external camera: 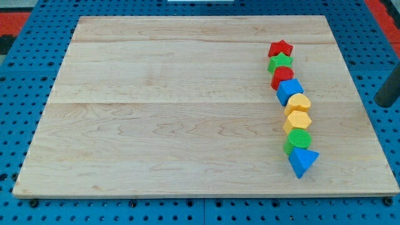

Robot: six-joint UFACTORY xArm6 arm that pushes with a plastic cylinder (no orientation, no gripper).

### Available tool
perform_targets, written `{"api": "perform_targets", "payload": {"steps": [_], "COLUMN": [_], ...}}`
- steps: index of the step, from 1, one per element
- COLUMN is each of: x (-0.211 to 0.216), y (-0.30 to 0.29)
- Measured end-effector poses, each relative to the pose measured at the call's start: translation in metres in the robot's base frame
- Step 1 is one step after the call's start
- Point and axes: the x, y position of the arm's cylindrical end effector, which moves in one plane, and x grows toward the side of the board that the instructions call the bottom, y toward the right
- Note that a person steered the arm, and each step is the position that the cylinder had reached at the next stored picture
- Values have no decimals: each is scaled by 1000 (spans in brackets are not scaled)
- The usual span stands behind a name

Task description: Slide blue cube to the center

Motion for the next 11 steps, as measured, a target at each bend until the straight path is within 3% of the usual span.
{"api": "perform_targets", "payload": {"steps": [8, 9, 11], "x": [6, -1, -25], "y": [-3, -26, -159]}}
